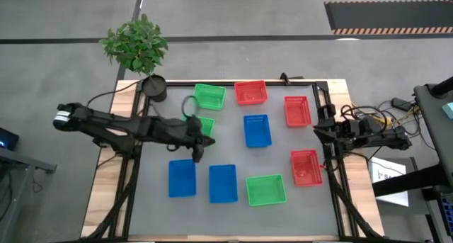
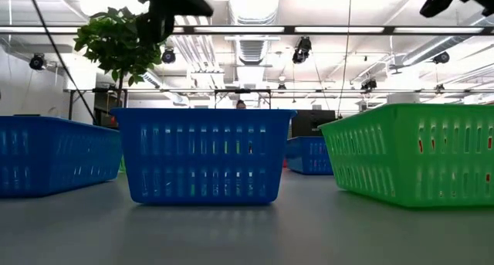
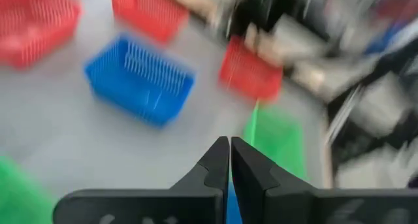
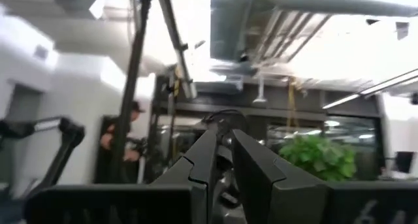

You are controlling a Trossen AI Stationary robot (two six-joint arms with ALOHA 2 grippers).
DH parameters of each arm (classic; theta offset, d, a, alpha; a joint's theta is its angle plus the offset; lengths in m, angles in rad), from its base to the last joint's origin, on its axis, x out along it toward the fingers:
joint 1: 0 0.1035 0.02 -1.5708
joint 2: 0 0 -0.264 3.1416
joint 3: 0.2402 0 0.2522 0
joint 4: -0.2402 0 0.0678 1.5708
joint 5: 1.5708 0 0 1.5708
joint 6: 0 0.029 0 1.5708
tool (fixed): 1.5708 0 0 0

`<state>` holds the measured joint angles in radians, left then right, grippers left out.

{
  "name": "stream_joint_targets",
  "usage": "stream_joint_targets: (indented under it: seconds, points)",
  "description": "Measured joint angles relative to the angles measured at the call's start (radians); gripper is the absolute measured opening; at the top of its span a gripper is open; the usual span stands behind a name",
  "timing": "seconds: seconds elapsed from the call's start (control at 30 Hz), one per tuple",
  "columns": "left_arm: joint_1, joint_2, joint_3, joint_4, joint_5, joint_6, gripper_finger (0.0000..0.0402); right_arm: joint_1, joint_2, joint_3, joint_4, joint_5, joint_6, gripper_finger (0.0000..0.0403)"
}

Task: Stack baskets by color
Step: Stack the middle green bin on the top green bin

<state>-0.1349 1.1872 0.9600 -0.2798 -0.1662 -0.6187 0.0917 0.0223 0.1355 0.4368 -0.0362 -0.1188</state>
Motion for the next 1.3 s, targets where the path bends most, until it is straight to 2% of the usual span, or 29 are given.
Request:
stream_joint_targets:
  seconds: [0.1,0.2,0.37,0.47,0.67,1.03,1.17,1.3]
  points:
    - [0.0,0.08,0.125,-0.272,0.05,0.013,0.0,0.0,0.0,0.037,-0.095,-0.019,0.003,0.0043]
    - [0.0,0.166,0.223,-0.511,0.083,0.103,0.0,0.0,0.0,0.059,-0.149,-0.021,0.003,0.0043]
    - [0.001,0.29,0.311,-0.74,0.07,0.349,0.0,0.0,0.0,0.071,-0.2,-0.02,-0.013,0.0043]
    - [0.008,0.349,0.317,-0.771,0.06,0.436,0.0,0.0,0.0,0.069,-0.206,-0.021,-0.014,0.0043]
    - [0.011,0.407,0.311,-0.786,0.055,0.486,0.0,0.0,0.0,0.067,-0.23,-0.017,-0.025,0.0043]
    - [0.014,0.374,0.318,-0.795,0.053,0.471,0.0001,0.0,0.0,0.067,-0.268,-0.015,-0.019,0.0043]
    - [0.015,0.371,0.323,-0.794,0.055,0.468,0.0029,0.0,0.0,0.067,-0.269,-0.016,-0.01,0.0043]
    - [0.015,0.37,0.324,-0.794,0.031,0.478,0.0088,0.0,0.0,0.066,-0.278,-0.016,0.004,0.0043]
